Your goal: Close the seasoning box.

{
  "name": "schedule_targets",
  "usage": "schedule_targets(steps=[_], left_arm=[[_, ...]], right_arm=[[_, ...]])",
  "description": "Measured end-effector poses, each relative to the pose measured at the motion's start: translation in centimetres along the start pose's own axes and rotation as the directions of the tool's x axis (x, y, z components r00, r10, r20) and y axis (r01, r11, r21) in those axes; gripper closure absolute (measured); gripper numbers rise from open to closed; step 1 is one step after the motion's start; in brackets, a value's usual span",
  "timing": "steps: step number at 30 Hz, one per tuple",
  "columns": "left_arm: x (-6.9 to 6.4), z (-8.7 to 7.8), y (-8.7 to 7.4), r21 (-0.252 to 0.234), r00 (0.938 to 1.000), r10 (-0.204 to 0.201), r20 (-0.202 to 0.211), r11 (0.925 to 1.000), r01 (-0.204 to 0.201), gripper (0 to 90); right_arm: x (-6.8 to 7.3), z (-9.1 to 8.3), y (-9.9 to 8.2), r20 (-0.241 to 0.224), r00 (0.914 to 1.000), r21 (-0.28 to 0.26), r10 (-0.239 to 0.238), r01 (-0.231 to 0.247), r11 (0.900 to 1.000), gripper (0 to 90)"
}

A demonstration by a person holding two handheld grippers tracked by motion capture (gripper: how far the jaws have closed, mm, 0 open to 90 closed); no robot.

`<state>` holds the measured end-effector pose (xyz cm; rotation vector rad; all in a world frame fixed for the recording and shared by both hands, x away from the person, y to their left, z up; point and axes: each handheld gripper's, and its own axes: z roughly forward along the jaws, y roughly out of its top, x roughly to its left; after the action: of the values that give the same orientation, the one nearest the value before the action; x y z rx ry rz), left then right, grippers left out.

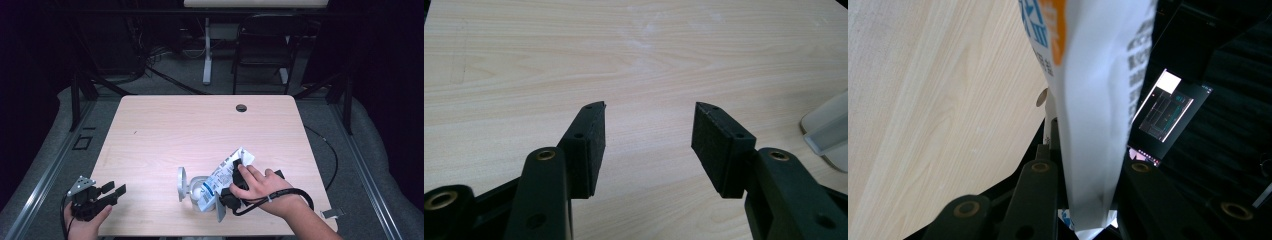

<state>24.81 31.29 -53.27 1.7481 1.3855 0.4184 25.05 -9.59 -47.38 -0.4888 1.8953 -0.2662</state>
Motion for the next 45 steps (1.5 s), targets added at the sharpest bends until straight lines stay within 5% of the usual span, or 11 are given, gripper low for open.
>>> schedule_targets(steps=[33, 45], left_arm=[[0.04, 0.07, -0.06, 0.004, 1.0000, 0.000, -0.002, 1.0000, 0.000, 47.9], [0.07, 0.14, -0.11, 0.001, 1.0000, 0.000, -0.005, 1.0000, 0.000, 47.9]], right_arm=[[0.36, 0.04, -0.32, -0.054, 0.9936, -0.013, 0.100, -0.101, 0.9948, 89.5], [0.48, -0.06, -0.50, -0.079, 0.9821, -0.029, 0.171, -0.174, 0.9844, 89.9]])
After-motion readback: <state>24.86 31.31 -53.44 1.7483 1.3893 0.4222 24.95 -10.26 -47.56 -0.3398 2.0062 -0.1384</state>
